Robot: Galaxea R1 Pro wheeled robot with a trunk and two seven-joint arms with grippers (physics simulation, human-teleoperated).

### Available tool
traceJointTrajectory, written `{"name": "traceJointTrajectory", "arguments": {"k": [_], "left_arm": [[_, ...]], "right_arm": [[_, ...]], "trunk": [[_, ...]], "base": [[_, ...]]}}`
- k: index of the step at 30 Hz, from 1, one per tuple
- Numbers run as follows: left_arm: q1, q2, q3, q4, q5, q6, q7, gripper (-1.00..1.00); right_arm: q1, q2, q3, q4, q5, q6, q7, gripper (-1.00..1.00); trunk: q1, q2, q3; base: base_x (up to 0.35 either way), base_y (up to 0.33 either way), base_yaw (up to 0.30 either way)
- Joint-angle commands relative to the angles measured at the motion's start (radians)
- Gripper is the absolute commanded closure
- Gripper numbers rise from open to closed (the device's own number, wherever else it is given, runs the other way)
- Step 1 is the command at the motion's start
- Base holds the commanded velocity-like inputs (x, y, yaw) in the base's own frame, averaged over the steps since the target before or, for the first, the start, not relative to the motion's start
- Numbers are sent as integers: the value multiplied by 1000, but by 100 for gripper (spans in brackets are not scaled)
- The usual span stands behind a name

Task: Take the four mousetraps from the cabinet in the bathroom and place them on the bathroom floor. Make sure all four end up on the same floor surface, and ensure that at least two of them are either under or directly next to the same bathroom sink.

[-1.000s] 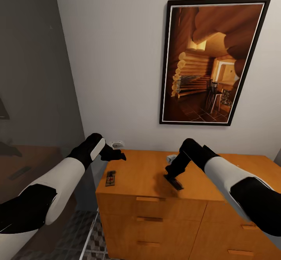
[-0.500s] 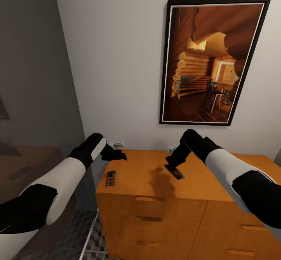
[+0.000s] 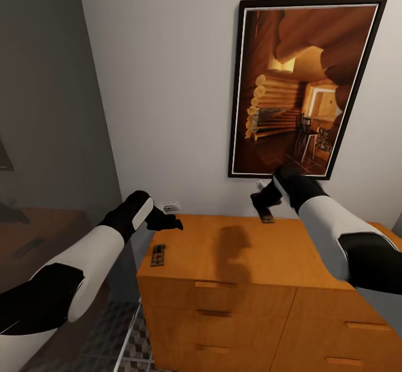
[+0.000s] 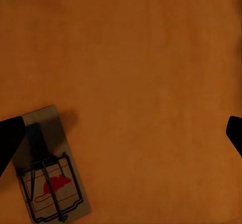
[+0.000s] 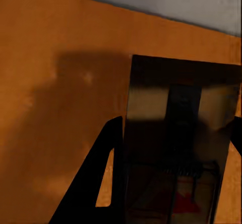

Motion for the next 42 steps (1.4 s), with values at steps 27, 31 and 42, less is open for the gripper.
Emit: {"name": "traceJointTrajectory", "arguments": {"k": [27, 31, 42], "left_arm": [[-1, -2, -6, 14, -6, 1, -8, -100], [-1, -2, -6, 31, -7, 1, -9, -100], [-1, -1, -4, 28, -3, 7, -13, -100]], "right_arm": [[-1, 13, -106, 5, 3, 4, -136, 100], [-2, 47, -106, 5, 10, 4, -136, 100], [-2, 58, -106, 4, 6, 4, -125, 100]], "trunk": [[0, -1, -1], [0, -1, -1], [0, -1, -1]], "base": [[0, 0, 0], [0, 0, 0], [0, 0, 0]]}}
